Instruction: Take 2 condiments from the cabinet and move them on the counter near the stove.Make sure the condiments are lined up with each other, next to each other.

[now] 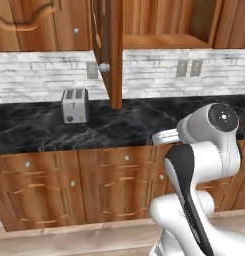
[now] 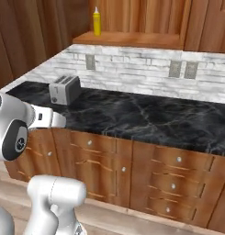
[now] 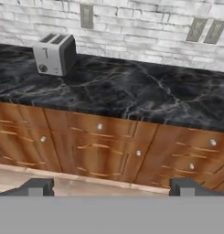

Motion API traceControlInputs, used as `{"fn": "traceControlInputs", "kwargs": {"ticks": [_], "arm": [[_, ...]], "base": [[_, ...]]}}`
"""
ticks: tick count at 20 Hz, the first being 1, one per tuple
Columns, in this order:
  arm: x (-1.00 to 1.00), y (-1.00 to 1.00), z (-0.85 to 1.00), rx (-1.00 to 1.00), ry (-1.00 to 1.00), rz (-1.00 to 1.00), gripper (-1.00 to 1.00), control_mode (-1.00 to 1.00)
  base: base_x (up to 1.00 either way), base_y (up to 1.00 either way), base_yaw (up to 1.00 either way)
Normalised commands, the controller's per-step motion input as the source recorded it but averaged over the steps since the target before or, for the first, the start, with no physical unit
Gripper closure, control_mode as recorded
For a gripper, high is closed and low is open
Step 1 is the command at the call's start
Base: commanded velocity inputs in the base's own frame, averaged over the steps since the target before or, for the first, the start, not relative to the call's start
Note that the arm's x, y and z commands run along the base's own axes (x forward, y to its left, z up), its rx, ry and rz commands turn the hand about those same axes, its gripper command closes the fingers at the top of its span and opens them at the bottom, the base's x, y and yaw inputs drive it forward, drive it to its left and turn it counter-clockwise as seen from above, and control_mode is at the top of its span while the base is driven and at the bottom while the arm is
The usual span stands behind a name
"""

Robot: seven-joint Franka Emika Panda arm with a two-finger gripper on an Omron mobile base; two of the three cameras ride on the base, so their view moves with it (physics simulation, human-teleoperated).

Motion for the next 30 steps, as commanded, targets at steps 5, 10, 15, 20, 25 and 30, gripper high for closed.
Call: {"fn": "traceControlInputs", "kwargs": {"ticks": [5,10,15,20,25,30], "arm": [[0.0,0.0,0.0,0.0,0.0,0.0,-1.0,1.0],[0.0,0.0,0.0,0.0,0.0,0.0,-1.0,1.0],[0.0,0.0,0.0,0.0,0.0,0.0,-1.0,1.0],[0.0,0.0,0.0,0.0,0.0,0.0,-1.0,1.0],[0.0,0.0,0.0,0.0,0.0,0.0,-1.0,1.0],[0.0,0.0,0.0,0.0,0.0,0.0,-1.0,1.0]], "base": [[0.78,0.0,0.15],[0.72,0.0,0.16],[0.55,-0.08,0.1],[0.5,-0.21,0.07],[0.51,-0.23,0.03],[0.5,-0.14,0.0]]}}
